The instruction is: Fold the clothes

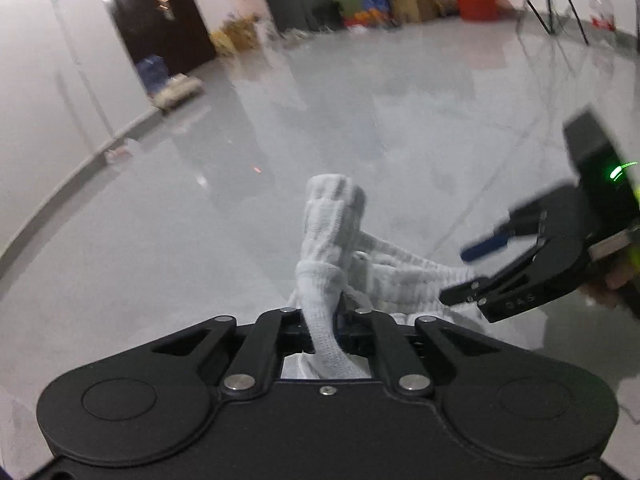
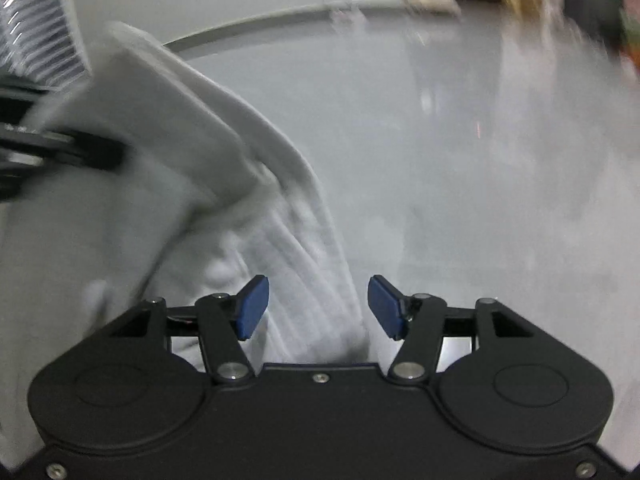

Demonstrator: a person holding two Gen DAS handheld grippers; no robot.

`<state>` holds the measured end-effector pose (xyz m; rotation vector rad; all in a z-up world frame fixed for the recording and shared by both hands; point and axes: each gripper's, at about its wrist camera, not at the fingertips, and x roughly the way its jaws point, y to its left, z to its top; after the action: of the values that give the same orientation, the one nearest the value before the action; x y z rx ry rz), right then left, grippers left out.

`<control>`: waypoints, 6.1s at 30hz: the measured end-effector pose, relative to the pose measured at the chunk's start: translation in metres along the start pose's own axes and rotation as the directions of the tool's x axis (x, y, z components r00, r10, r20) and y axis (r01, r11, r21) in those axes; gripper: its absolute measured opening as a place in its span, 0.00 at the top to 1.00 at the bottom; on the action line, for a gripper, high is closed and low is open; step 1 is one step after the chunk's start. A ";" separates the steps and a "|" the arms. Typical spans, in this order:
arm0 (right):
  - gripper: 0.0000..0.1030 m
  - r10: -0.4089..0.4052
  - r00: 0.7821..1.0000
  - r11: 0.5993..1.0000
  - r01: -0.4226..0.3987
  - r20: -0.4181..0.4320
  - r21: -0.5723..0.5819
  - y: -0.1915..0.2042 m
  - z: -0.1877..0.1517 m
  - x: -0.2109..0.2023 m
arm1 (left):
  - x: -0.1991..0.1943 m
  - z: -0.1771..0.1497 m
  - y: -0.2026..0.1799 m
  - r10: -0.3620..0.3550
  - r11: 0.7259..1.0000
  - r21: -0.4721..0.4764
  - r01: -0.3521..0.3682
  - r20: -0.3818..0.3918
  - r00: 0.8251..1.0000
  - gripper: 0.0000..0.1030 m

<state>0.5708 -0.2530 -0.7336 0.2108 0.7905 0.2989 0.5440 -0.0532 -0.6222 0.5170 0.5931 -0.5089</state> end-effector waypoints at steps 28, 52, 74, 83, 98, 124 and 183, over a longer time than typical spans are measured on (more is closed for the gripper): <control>0.65 0.290 0.955 0.923 -0.263 0.057 -0.281 0.022 0.014 0.005 | -0.114 -0.048 -0.010 0.275 0.961 -0.012 -0.276 -0.027 0.961 0.95; 0.75 0.076 0.777 0.879 0.243 0.625 -0.409 0.023 0.246 -0.197 | -0.203 0.229 0.056 0.423 0.893 -0.098 -0.440 0.519 0.743 0.96; 0.75 0.029 0.593 0.738 0.530 0.805 -0.417 0.099 0.405 -0.451 | -0.388 0.390 0.065 0.437 0.874 -0.164 -0.457 0.677 0.593 0.96; 0.75 0.029 0.776 0.761 0.392 0.630 -0.518 0.168 0.518 -0.574 | -0.517 0.478 0.138 0.432 0.901 -0.202 -0.385 0.506 0.746 0.96; 0.75 0.117 0.872 0.924 0.080 0.476 -0.375 0.299 0.596 -0.676 | -0.689 0.485 0.212 0.456 0.887 -0.239 -0.395 0.318 0.831 0.96; 0.75 0.116 0.892 0.896 0.097 0.437 -0.434 0.166 0.662 -0.636 | -0.527 0.588 0.271 0.333 0.941 -0.167 -0.295 0.286 0.899 0.96; 0.81 0.175 0.799 0.944 -0.302 0.576 0.132 0.269 0.656 -0.614 | -0.471 0.782 0.271 0.236 0.921 0.184 -0.343 0.437 0.868 0.97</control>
<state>0.5882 -0.2586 0.2045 0.5836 0.2040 0.3669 0.6675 -0.1665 0.3149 0.7109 0.0392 -0.3879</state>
